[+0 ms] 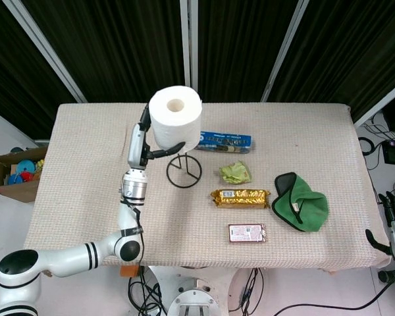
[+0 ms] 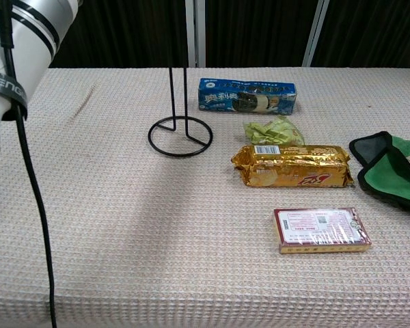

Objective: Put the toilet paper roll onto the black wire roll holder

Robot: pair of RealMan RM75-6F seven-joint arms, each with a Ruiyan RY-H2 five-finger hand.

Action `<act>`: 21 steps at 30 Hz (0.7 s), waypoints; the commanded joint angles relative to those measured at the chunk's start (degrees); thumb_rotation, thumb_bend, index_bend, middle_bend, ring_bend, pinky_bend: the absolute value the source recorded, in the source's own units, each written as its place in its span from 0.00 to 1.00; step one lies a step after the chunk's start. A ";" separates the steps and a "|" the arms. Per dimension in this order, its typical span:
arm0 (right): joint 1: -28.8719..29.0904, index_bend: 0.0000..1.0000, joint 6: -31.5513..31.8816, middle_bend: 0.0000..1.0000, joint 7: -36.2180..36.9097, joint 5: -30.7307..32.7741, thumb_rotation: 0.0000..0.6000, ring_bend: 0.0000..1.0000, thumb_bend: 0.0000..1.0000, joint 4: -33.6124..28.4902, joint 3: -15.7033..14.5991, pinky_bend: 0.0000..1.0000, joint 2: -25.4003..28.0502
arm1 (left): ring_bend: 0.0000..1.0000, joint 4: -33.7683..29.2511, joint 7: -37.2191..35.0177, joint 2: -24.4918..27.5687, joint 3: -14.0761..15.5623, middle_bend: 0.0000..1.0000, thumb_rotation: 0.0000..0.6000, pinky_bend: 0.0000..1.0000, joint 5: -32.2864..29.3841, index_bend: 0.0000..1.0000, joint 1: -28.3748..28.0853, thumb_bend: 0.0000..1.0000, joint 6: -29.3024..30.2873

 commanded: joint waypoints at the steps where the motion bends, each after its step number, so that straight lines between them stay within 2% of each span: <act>1: 0.02 0.00 -0.02 0.00 -0.01 -0.12 1.00 0.00 0.28 -0.03 -0.05 0.00 -0.04 | 0.39 -0.11 -0.03 0.24 -0.41 0.41 1.00 0.39 0.21 0.31 0.10 0.23 0.16; 8: 0.01 0.00 0.13 0.00 -0.36 -0.32 1.00 0.00 0.28 -0.30 -0.06 0.00 -0.12 | 0.39 -0.97 0.28 0.17 0.56 0.41 1.00 0.39 0.82 0.31 0.67 0.23 -0.09; 13: -0.21 0.00 0.25 0.00 -0.47 -0.19 1.00 0.00 0.28 -0.37 -0.10 0.00 0.01 | 0.38 0.83 0.48 -0.85 2.34 0.41 1.00 0.39 2.19 0.31 0.77 0.23 -0.22; 21: -0.17 0.00 -0.04 0.00 -0.36 -0.01 1.00 0.00 0.28 -0.29 0.00 0.00 0.16 | 0.38 3.96 -0.67 -2.26 2.87 0.41 1.00 0.38 3.95 0.31 0.66 0.23 0.42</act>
